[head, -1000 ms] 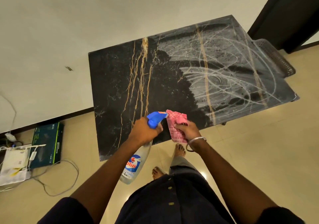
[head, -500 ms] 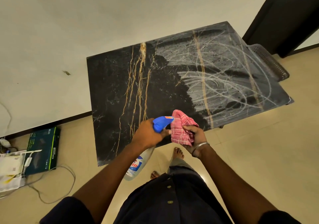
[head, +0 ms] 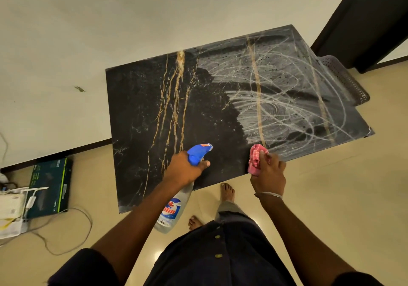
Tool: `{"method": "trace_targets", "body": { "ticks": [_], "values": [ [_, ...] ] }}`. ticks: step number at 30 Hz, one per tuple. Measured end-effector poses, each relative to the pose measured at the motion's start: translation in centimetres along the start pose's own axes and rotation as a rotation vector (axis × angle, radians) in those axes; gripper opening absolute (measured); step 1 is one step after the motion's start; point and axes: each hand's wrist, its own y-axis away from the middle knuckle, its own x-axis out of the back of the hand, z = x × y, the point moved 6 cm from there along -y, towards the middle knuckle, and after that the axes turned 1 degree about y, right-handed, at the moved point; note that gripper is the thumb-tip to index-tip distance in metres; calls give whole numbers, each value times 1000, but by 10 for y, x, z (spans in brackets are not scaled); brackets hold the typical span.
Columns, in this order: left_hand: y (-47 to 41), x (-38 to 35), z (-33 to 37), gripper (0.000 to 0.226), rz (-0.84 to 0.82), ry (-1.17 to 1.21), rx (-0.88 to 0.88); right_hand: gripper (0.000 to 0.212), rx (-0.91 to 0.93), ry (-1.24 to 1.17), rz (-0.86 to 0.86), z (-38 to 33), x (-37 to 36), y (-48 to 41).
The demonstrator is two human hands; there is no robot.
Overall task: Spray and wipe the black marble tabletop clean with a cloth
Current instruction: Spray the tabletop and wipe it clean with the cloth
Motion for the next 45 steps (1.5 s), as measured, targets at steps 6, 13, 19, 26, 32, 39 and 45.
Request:
{"method": "trace_targets", "body": {
  "ticks": [6, 13, 19, 26, 32, 39, 45],
  "values": [
    [-15, -2, 13, 28, 33, 28, 47, 75, 514, 119, -232, -68, -30, -10],
    [-34, 14, 38, 24, 60, 79, 25, 69, 223, 37, -100, 9, 1, -91],
    [-47, 21, 49, 20, 95, 69, 20, 74, 324, 3, -186, -34, -9, -72],
    [-55, 23, 62, 18, 151, 87, 71, 80, 845, 133, -434, -71, -22, -65],
    [-55, 29, 65, 19, 158, 129, 91, 73, 354, 76, -89, -12, 5, -133],
    [-64, 40, 70, 22, 165, 90, 61, 71, 441, 66, -109, -72, -10, -106],
    [-77, 50, 82, 13, 172, 107, -27, 80, 757, 166, -155, -126, -20, -91]
  ]
}}
